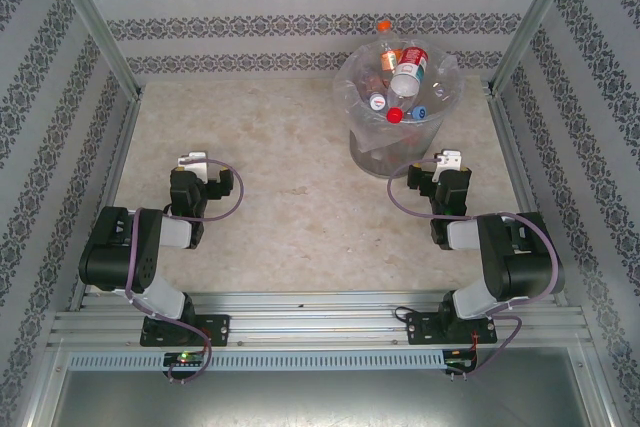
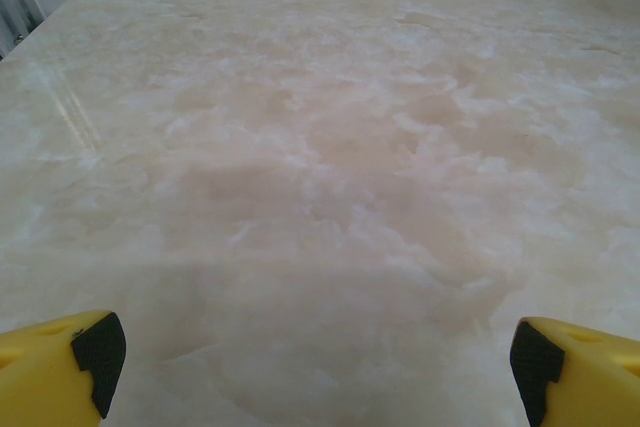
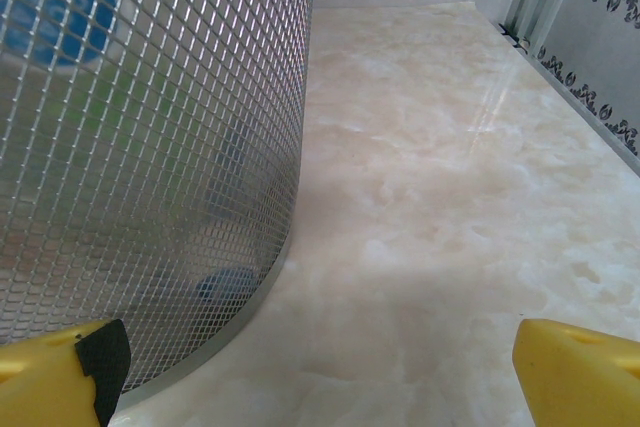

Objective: Put the plastic bottles in the bin

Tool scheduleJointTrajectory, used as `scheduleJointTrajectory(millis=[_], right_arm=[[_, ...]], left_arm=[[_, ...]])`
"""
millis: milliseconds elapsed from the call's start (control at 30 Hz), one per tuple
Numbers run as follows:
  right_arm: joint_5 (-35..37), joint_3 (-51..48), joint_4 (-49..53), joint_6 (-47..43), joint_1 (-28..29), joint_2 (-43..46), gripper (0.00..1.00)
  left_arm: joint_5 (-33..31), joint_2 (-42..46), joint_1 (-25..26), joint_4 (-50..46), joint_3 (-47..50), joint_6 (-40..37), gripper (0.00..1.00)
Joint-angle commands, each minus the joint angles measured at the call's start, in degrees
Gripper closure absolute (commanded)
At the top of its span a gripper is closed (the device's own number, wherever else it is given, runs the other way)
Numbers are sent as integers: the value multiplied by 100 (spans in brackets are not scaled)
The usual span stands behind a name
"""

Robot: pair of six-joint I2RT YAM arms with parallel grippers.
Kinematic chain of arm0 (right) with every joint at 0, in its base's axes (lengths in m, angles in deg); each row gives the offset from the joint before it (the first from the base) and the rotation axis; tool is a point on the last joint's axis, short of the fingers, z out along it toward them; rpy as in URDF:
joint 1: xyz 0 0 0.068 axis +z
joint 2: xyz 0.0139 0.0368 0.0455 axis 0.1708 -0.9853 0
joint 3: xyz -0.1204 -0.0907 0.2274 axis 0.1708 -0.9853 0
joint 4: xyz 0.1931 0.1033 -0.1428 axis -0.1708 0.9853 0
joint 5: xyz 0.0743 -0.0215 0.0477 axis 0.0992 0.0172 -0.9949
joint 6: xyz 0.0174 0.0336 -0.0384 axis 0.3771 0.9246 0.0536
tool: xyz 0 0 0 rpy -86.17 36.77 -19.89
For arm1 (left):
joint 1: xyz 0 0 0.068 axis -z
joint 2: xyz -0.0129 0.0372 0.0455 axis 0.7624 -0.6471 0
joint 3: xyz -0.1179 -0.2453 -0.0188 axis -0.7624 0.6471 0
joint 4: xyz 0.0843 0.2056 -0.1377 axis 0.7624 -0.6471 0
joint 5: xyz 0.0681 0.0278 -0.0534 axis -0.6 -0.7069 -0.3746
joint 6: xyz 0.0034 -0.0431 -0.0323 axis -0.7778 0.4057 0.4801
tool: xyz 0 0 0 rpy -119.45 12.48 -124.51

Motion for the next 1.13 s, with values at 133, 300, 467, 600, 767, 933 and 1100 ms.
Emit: scheduleJointTrajectory(millis=[133,300,467,600,767,933,1100], right_arm=[[-1074,-345,-676,-416,-32,107,2],[-1095,-353,-676,-280,-145,117,2],[-1044,-131,-343,-250,-147,60,2],[-943,159,41,-152,-200,37,2],[-937,172,109,-165,-199,65,2],[-933,190,132,-172,-193,41,2],[-913,187,125,-182,-175,56,2]], left_arm=[[97,3,-67,-44,-8,-76,0],[93,8,-64,-45,-8,-77,0],[99,1,-65,-45,-8,-77,0],[100,7,-66,-43,-8,-77,0],[98,8,-68,-49,-8,-77,0],[98,8,-61,-44,-8,-77,0],[94,8,-59,-50,-8,-77,0]])
